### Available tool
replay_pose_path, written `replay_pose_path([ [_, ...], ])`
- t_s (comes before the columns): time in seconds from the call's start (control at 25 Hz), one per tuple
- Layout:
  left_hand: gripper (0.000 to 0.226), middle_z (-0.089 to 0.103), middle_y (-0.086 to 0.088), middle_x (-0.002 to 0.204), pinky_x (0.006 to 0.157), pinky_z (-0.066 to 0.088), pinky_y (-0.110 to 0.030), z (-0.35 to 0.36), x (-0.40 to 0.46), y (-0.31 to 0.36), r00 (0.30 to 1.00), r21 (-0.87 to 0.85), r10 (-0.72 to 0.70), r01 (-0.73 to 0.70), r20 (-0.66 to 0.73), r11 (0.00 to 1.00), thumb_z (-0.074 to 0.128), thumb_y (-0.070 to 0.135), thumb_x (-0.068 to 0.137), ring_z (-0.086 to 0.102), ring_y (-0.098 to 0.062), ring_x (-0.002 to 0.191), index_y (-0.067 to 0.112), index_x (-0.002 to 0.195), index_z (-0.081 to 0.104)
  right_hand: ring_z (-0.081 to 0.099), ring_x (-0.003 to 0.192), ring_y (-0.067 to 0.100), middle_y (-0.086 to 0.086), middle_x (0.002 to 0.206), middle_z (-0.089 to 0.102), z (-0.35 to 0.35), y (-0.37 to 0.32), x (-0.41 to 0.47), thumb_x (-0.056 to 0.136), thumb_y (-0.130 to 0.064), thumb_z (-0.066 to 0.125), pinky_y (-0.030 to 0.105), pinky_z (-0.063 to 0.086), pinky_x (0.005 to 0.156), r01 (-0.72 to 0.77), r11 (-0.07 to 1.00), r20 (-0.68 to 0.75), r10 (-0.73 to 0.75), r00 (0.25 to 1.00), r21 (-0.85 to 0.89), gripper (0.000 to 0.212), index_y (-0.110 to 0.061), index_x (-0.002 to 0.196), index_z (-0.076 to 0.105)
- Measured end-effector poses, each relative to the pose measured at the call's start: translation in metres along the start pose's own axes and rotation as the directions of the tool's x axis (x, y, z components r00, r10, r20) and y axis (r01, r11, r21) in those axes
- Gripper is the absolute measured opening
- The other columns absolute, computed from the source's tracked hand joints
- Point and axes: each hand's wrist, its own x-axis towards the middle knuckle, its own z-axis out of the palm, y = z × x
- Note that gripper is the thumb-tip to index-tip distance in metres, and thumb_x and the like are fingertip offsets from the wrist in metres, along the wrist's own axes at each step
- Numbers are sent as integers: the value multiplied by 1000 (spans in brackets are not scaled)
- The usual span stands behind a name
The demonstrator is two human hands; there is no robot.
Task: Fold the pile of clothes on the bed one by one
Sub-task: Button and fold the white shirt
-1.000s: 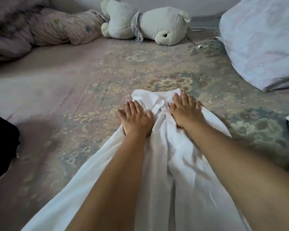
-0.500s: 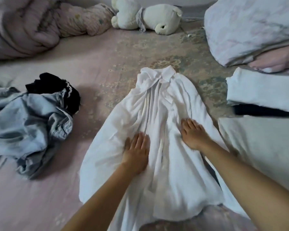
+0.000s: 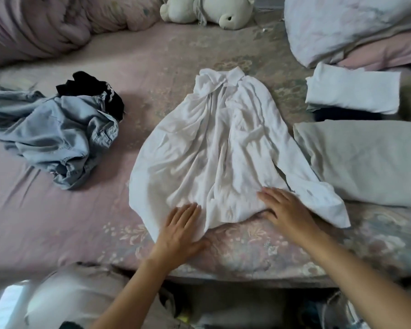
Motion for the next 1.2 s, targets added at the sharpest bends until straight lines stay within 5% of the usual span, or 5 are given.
replay_pose_path([
  [0.24,51,63,-13,108,79,49,-38,-12,32,8,976,78,122,-110,-179,991,63,33,77,61,-30,93,5,118,53,60,88,22,5,101,65,-51,15,37,95,-10,47,30,40,67,-452,764,-40,526,849,461,23,-10,114,60],
  [0.68,21,61,-5,69,40,41,-24,8,75,78,932,-223,338,-360,-131,906,63,14,79,59,-23,53,10,99,63,57,64,2,-7,76,63,-106,19,19,92,-10,58,17,45,66,-396,745,27,454,891,537,12,-18,88,66],
  [0.92,41,60,-2,125,85,47,-35,-7,67,94,948,-340,-71,180,311,923,34,42,101,59,-25,109,24,135,48,55,68,14,6,79,63,-113,23,16,97,-15,51,22,42,64,-389,720,-13,483,875,575,16,-11,88,63],
  [1.08,43,61,-3,111,79,46,-35,-15,70,121,898,-266,94,26,429,964,37,50,97,61,-24,98,24,126,55,57,75,6,-6,81,63,-100,10,6,97,-17,50,25,42,70,-409,807,229,340,912,427,16,-15,84,59],
  [1.2,50,63,-8,79,72,49,-45,-25,89,124,873,-734,-198,483,445,477,40,52,95,60,-22,72,6,89,61,61,88,14,0,91,66,-97,5,-1,95,-17,55,28,44,80,-387,726,128,387,913,568,9,-23,89,59],
])
